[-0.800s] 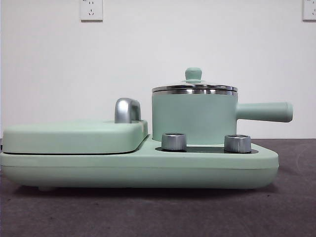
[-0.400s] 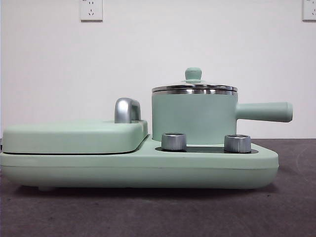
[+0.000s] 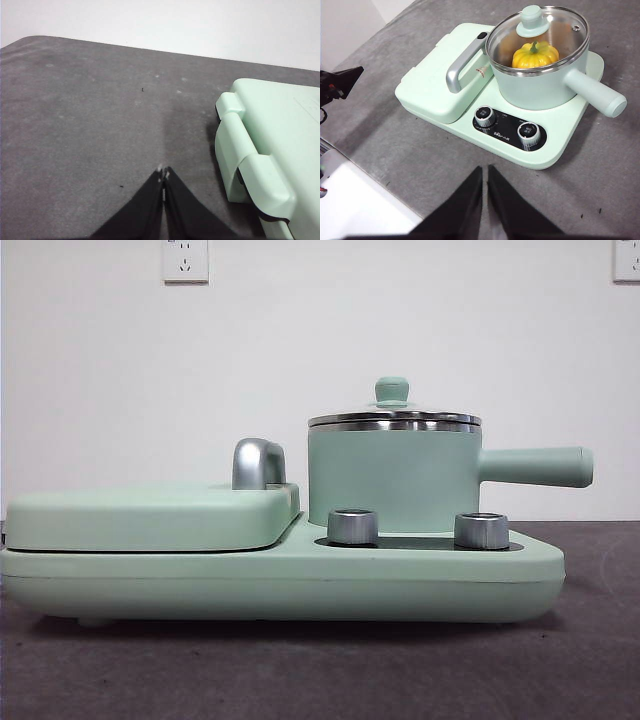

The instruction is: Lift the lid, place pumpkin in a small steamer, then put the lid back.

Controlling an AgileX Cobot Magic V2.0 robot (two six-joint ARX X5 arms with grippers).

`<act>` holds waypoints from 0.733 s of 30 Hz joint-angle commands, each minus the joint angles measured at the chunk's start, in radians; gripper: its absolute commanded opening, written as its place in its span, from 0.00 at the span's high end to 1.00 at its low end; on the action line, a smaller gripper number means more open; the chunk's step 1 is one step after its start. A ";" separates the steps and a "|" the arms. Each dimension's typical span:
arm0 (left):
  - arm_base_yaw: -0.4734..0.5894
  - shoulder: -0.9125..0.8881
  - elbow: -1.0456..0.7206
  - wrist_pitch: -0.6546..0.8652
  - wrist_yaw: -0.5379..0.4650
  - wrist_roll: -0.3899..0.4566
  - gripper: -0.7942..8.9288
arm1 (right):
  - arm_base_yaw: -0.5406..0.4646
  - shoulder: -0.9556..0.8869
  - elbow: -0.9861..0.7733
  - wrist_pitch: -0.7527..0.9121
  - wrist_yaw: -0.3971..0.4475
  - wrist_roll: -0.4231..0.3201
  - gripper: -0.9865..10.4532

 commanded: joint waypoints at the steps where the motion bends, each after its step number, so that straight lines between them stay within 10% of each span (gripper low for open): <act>1: 0.003 -0.002 -0.019 -0.006 -0.004 0.012 0.91 | 0.011 0.003 0.009 0.008 0.003 -0.006 0.90; 22: 0.002 -0.002 -0.019 -0.006 -0.004 0.012 0.91 | -0.026 -0.012 0.006 0.011 -0.002 -0.005 0.90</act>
